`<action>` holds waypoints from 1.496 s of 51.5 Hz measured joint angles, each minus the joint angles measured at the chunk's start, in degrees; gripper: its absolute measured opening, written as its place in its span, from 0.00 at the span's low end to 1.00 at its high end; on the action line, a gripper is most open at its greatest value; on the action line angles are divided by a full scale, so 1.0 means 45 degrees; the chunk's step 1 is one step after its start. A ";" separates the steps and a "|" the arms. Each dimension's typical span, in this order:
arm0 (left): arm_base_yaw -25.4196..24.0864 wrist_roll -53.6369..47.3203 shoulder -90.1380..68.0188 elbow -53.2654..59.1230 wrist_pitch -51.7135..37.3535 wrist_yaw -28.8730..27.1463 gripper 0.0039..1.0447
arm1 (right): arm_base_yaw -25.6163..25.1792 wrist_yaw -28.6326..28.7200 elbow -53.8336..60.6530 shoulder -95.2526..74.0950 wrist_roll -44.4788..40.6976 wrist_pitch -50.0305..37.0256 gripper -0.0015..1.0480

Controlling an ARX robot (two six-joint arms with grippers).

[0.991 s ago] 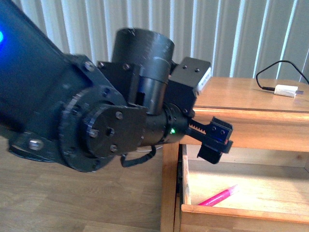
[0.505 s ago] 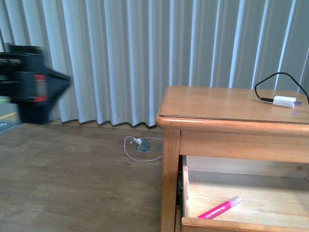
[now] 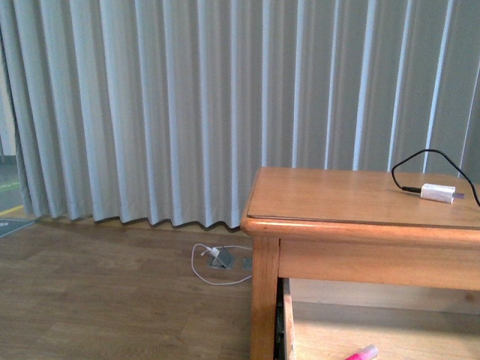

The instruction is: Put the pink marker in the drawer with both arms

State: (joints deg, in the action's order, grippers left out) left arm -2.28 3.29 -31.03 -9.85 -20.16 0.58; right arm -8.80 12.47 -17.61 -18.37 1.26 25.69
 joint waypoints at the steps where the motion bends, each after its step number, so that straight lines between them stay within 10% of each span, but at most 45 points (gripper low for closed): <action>1: 0.0136 -0.0117 0.0049 0.0053 -0.0063 -0.0107 0.84 | 0.0000 0.0005 0.0000 0.0005 -0.0005 0.0000 0.92; 21: 0.0491 -0.0622 0.2210 0.1355 0.0631 -0.0126 0.03 | 0.0000 0.0005 0.0000 0.0005 0.0000 0.0000 0.92; 77: 0.0491 -0.0665 0.6839 0.1894 0.4454 -0.0126 0.09 | 0.0374 -0.1190 0.0651 0.0563 0.0165 -0.1452 0.92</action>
State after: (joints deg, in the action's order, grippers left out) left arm -0.08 0.30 -0.25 -1.32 -0.12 0.01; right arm -7.11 7.11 -14.68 -15.84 2.00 19.16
